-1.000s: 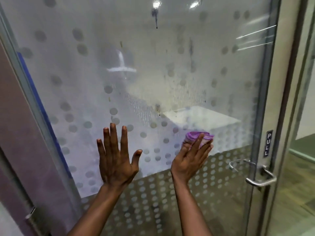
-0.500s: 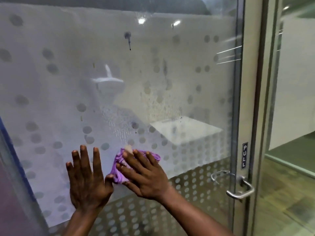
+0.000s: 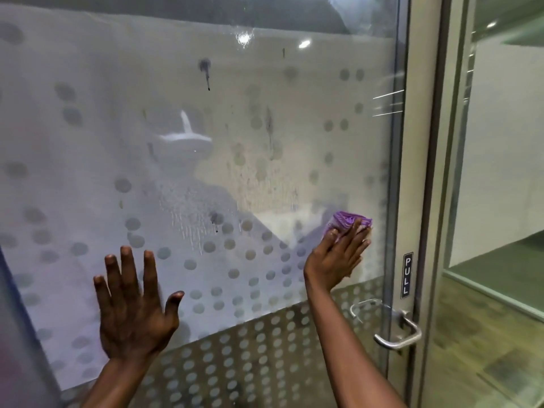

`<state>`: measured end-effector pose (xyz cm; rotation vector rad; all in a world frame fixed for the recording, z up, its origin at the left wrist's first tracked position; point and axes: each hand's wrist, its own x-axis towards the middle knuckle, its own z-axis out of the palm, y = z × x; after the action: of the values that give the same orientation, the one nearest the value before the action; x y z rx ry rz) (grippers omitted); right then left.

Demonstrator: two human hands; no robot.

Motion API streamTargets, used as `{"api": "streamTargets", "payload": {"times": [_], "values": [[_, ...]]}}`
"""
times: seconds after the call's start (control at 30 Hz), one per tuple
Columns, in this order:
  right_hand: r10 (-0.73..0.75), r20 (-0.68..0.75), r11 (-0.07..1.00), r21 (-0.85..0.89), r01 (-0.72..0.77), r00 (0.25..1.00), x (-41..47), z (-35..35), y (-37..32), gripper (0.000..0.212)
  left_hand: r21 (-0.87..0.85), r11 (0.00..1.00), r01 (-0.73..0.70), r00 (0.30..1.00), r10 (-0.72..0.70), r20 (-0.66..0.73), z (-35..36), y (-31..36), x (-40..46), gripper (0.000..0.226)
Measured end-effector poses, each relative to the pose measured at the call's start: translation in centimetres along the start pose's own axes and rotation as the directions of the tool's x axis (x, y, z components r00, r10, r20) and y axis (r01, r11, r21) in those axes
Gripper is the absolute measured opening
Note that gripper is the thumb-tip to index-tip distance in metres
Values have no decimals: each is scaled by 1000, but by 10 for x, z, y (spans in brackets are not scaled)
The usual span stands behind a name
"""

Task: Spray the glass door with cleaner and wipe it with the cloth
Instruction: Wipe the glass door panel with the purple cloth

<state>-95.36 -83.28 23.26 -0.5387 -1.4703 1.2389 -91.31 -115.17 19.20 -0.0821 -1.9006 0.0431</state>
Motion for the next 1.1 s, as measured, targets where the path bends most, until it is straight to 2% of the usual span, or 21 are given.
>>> {"api": "streamTargets", "payload": {"times": [0.1, 0.17, 0.2, 0.27, 0.33, 0.4, 0.43, 0.47, 0.5, 0.53, 0.6, 0.63, 0.67, 0.7, 0.73, 0.8, 0.87, 0.9, 0.97, 1.03, 1.1], "values": [[-26, 39, 999, 32, 25, 999, -6, 1, -17, 66, -49, 999, 7, 1000, -8, -2, -8, 3, 2, 85], [-255, 92, 967, 15, 255, 963, -18, 6, -26, 62, -119, 992, 29, 999, -33, -28, -13, 6, 6, 86], [-401, 138, 915, 14, 403, 906, -25, 9, -29, 62, -144, 989, 29, 998, -36, -46, -16, 8, 10, 86], [-668, 272, 726, 38, 686, 693, -37, 14, -30, 62, -161, 987, 6, 996, -21, -91, -21, 11, 22, 86], [-864, 378, 393, 95, 915, 332, -37, 17, -22, 61, -152, 988, -2, 993, -16, -118, -26, 11, 35, 86], [-907, 418, 11, 157, 987, -57, -21, 16, -13, 62, -136, 991, 2, 992, -20, -128, -28, 7, 46, 86], [-890, 421, -112, 171, 979, -175, -11, 15, -11, 62, -130, 991, 2, 992, -18, -127, -28, 4, 49, 86], [-880, 421, -162, 166, 973, -219, 0, 14, -10, 62, -127, 992, -1, 992, -15, -123, -28, 1, 50, 86], [-892, 413, -133, 143, 981, -182, 9, 14, -10, 61, -119, 993, -2, 993, -12, -116, -28, -2, 50, 86], [-916, 396, -18, 102, 995, -57, 16, 13, -9, 60, -108, 994, -2, 995, -9, -103, -27, -5, 49, 86], [-871, 321, 389, -11, 921, 371, 19, 11, -8, 59, -92, 996, -7, 996, -1, -86, -26, -8, 48, 85], [-764, 259, 600, -51, 798, 591, 17, 9, -9, 59, -86, 996, -5, 997, -2, -80, -25, -7, 48, 85], [-622, 190, 764, -61, 642, 759, 13, 10, -12, 60, -76, 997, 0, 997, -6, -73, -25, -6, 49, 85], [-474, 119, 875, -49, 482, 873, 9, 12, -18, 60, -68, 998, 5, 998, -10, -67, -25, -5, 49, 85], [-332, 52, 943, -21, 333, 942, 3, 15, -28, 59, -64, 998, 6, 998, -10, -64, -25, -4, 50, 85], [-104, -33, 993, 58, 105, 994, -11, 22, -51, 58, -71, 997, 11, 998, -15, -57, -25, -3, 49, 86], [-27, -56, 994, 100, 33, 998, -32, 27, -72, 58, -85, 996, 12, 999, -16, -48, -25, -4, 49, 89], [-63, -45, 994, 87, 67, 997, -45, 29, -79, 59, -96, 995, 10, 999, -14, -42, -26, -4, 49, 90], [-269, 35, 963, 25, 268, 962, -74, 34, -88, 60, -130, 992, 5, 1000, -9, -28, -28, -5, 50, 93], [-540, 183, 837, 9, 547, 822, -101, 39, -91, 61, -184, 983, 12, 1000, -16, -18, -33, -5, 51, 94], [-749, 307, 629, 53, 776, 587, -124, 46, -88, 63, -277, 961, 27, 999, -33, -19, -37, -6, 51, 93]]}}
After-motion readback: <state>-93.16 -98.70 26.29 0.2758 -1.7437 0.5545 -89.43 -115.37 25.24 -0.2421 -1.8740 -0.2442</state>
